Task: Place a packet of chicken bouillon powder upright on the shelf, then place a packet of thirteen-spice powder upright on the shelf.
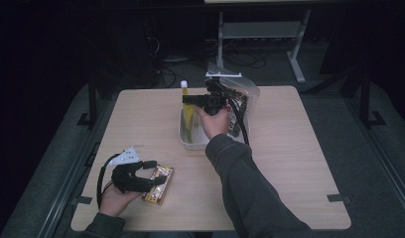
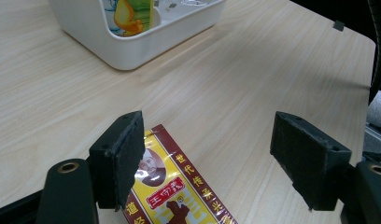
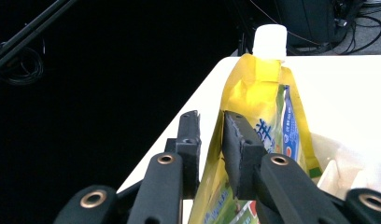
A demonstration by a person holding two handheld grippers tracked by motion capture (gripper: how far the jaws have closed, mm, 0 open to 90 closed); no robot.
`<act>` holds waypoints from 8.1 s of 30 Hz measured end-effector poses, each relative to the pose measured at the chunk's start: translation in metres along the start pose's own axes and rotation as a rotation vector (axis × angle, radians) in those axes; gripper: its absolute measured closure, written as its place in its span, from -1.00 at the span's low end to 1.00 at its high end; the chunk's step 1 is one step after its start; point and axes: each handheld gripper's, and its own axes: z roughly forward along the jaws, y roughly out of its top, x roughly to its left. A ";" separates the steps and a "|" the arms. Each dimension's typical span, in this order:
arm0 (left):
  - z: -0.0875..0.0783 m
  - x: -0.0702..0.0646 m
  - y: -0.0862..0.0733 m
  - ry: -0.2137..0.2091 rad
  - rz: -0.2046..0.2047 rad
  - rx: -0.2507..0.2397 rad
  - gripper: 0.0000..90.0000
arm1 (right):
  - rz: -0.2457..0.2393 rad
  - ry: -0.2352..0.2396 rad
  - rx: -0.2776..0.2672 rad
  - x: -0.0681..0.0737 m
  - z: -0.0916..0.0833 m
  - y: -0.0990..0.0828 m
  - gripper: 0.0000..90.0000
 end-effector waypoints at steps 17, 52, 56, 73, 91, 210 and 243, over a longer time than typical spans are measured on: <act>0.003 -0.001 -0.002 0.028 0.006 0.018 -0.47 | -0.004 0.057 0.046 0.005 -0.027 0.004 0.50; 0.006 -0.011 -0.015 0.111 0.002 0.051 -0.61 | -0.018 0.156 0.113 -0.004 -0.079 -0.024 0.14; 0.005 -0.013 -0.018 0.120 0.005 0.057 -0.62 | -0.020 0.154 0.128 -0.008 -0.084 -0.031 0.12; 0.007 -0.016 -0.026 0.194 -0.015 0.099 -0.66 | -0.031 0.174 0.211 -0.019 -0.096 -0.074 0.03; 0.024 -0.014 -0.032 0.259 -0.026 0.197 -0.67 | -0.055 0.155 0.258 -0.022 -0.084 -0.097 -0.03; 0.026 -0.045 0.000 0.220 0.117 0.007 -0.51 | -0.007 0.022 0.437 -0.001 -0.078 -0.055 0.52; 0.019 -0.035 -0.004 0.240 0.080 0.001 -0.51 | 0.004 -0.121 0.322 -0.002 -0.110 -0.013 0.52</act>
